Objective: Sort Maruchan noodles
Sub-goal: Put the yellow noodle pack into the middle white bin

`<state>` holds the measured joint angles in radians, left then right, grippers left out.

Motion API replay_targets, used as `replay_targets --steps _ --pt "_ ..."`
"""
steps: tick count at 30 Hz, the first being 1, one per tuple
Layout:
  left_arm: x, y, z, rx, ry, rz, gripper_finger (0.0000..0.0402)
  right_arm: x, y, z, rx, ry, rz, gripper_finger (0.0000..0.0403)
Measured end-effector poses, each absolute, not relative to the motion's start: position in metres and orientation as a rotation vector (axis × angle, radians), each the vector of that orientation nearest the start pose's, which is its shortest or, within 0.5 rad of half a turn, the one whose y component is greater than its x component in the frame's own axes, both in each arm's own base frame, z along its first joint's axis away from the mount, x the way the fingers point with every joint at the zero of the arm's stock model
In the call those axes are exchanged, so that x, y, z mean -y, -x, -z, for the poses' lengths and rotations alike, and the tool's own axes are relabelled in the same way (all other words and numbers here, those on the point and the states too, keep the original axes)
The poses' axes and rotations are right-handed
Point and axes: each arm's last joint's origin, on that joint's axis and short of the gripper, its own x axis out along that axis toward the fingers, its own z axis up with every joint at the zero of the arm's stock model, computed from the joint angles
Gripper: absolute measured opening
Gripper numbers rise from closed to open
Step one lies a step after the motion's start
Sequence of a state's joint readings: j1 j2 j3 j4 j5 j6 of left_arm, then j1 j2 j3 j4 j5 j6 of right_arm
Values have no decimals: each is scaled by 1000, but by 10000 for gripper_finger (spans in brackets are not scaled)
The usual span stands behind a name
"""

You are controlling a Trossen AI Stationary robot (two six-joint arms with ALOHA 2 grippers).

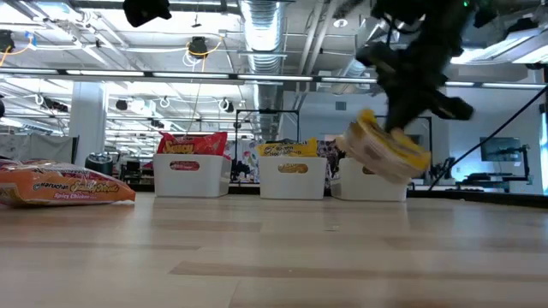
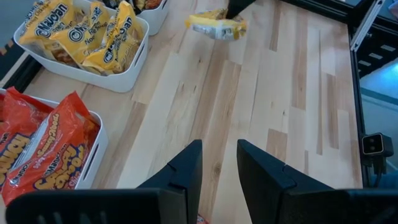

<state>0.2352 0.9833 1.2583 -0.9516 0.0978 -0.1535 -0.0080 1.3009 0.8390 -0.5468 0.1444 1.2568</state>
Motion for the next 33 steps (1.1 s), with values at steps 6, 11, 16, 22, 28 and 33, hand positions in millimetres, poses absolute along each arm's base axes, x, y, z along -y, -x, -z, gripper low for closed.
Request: replay_targets --steps 6,11,16,22,28,33 --pt "-37 -164 -387 -658 249 -180 86 7 -271 -239 -562 -899 625 2" --pt "-37 -165 -387 -657 249 -180 86 14 -299 -247 -538 -722 613 2" --pt "-37 -165 -387 -657 256 -189 86 23 -333 -255 -535 -524 661 1" --pt "-37 -165 -387 -656 269 -198 86 42 -366 -252 -630 -344 850 1" --pt "-37 -165 -387 -655 270 -201 86 59 -394 -240 -719 -279 956 1" --pt "-37 -165 -387 -655 269 -204 86 77 -410 -231 -752 -271 1031 1"
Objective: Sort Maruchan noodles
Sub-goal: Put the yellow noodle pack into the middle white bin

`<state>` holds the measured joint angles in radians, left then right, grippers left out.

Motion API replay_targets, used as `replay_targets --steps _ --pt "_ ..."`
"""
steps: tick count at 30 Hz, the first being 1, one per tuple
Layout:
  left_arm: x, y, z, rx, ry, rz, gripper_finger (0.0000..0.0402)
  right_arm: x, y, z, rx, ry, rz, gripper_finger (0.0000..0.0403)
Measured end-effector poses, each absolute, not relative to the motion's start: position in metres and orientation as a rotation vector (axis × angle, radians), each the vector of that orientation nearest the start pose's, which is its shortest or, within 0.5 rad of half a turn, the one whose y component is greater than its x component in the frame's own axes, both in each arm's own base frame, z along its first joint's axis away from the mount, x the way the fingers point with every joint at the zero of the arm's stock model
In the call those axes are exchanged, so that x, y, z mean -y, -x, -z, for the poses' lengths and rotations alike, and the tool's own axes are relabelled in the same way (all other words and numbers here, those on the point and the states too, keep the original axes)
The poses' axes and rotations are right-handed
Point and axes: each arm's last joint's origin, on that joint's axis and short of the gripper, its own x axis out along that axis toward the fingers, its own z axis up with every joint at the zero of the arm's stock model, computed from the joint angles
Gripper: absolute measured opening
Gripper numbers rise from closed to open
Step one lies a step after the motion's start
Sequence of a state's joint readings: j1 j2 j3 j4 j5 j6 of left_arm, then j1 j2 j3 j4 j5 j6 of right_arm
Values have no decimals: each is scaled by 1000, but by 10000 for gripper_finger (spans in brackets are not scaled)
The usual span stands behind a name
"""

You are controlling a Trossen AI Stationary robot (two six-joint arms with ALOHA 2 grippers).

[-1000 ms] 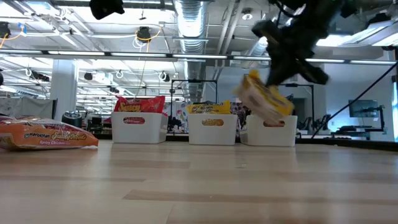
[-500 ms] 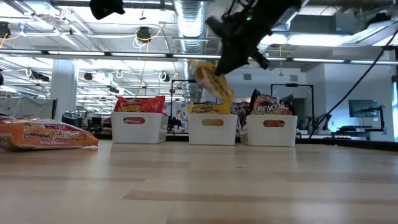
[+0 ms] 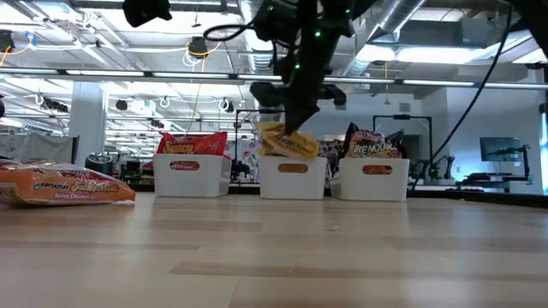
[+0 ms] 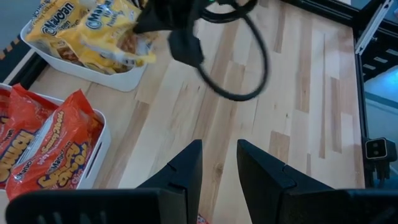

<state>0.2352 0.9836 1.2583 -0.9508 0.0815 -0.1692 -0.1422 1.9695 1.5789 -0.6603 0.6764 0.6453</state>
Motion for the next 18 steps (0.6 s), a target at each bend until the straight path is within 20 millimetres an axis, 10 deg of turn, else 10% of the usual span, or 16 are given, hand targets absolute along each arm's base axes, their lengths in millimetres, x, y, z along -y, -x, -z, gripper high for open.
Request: replay_targets --steps 18 --pt "-38 -164 -387 -658 241 -213 86 135 -408 -226 -836 -262 1052 2"
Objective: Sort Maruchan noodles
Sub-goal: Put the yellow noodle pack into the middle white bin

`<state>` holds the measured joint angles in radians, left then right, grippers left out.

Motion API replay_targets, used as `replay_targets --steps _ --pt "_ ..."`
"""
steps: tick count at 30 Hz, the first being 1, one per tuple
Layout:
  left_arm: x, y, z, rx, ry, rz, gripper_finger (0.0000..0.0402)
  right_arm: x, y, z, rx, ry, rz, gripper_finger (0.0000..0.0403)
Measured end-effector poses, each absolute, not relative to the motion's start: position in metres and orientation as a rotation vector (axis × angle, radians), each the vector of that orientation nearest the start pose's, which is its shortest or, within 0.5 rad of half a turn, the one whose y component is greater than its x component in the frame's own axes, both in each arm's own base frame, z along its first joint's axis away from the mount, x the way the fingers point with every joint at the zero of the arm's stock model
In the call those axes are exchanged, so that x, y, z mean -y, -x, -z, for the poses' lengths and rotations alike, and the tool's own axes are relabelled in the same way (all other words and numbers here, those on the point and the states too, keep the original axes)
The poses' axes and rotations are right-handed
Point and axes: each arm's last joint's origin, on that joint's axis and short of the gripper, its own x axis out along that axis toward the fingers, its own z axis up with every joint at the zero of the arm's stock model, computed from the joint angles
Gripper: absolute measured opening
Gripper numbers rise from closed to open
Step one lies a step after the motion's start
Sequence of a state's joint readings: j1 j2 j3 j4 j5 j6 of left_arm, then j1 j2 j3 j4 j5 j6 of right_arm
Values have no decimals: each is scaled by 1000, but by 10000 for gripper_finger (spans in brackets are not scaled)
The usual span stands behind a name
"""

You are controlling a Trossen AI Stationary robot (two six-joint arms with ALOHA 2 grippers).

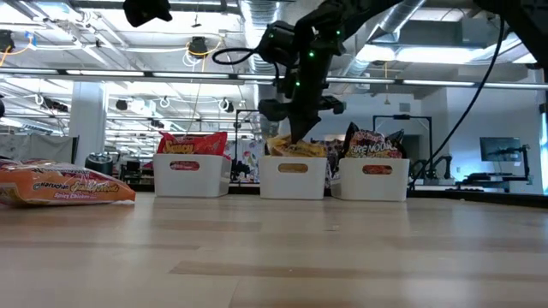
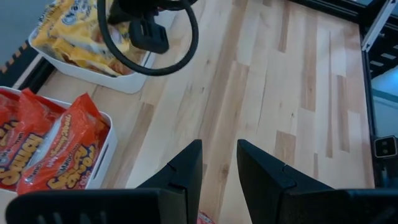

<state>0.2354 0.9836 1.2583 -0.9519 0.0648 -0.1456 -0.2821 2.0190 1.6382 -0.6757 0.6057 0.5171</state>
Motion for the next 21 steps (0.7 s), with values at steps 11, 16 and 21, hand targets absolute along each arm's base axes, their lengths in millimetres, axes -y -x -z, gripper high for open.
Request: replay_targets --steps 11,16,21 --pt "-38 -164 -387 -658 235 -212 86 114 -408 -212 -904 -260 967 24" --pt "-38 -164 -387 -658 235 -212 86 113 -406 -209 -909 -312 983 58" --pt "-38 -164 -387 -658 238 -213 86 119 -402 -213 -911 -422 954 87"
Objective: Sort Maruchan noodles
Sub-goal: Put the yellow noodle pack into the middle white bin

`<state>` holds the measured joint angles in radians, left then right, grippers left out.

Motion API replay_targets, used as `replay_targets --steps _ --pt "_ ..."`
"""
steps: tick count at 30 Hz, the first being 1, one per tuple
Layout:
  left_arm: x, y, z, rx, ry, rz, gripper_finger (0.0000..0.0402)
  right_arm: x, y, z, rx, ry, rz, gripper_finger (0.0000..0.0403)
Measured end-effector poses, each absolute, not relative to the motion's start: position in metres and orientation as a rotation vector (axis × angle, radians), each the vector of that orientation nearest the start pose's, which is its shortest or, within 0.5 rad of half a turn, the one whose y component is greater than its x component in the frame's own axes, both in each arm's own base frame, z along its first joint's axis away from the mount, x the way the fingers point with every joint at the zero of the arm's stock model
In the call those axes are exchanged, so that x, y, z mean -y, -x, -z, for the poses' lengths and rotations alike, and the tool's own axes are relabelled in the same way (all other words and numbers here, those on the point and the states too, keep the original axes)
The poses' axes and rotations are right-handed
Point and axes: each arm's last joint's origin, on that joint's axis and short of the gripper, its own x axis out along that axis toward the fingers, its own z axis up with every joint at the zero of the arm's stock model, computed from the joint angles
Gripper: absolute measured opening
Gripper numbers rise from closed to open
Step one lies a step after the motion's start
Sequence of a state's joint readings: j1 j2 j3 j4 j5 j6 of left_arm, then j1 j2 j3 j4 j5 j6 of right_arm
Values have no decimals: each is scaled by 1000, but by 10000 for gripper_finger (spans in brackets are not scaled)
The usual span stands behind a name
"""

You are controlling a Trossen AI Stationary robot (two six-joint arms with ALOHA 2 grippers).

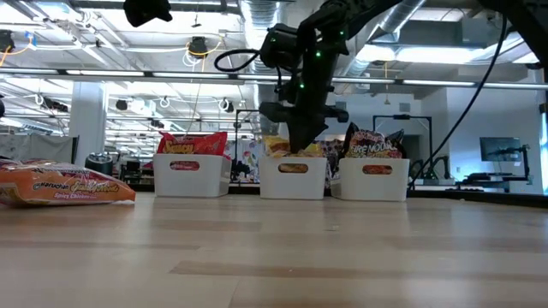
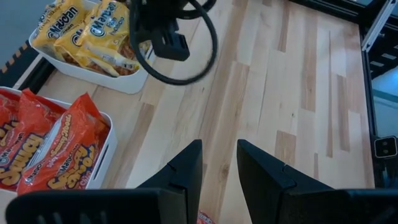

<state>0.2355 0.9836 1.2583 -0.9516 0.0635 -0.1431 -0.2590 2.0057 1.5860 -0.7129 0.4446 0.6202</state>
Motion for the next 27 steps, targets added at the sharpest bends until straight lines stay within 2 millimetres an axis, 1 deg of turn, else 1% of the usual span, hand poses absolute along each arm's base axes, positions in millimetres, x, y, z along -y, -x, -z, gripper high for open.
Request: replay_targets --steps 3,6,9,11,14,16,17,19,21,23,25,27 --pt "-38 -164 -387 -658 239 -214 86 122 -399 -218 -924 -499 925 105" --pt "-38 -164 -387 -658 239 -213 86 122 -402 -231 -889 -526 894 122" --pt "-38 -164 -387 -657 240 -214 86 121 -400 -245 -893 -532 884 135" --pt "-38 -164 -387 -657 240 -214 86 121 -403 -255 -843 -535 868 141" --pt "-38 -164 -387 -657 240 -214 86 120 -404 -260 -852 -549 848 144" --pt "-38 -164 -387 -657 240 -214 86 120 -407 -261 -836 -583 794 142" --pt "-38 -164 -387 -657 240 -214 86 121 -409 -259 -846 -599 773 141" --pt "-38 -164 -387 -657 240 -214 86 121 -413 -249 -873 -619 744 138" --pt "-38 -164 -387 -657 241 -214 86 123 -412 -240 -924 -623 753 135" --pt "-38 -164 -387 -657 241 -214 86 126 -419 -236 -888 -623 750 133" --pt "-38 -164 -387 -657 241 -214 86 130 -418 -230 -910 -630 760 132" --pt "-38 -164 -387 -657 241 -215 86 134 -420 -219 -933 -632 775 132"
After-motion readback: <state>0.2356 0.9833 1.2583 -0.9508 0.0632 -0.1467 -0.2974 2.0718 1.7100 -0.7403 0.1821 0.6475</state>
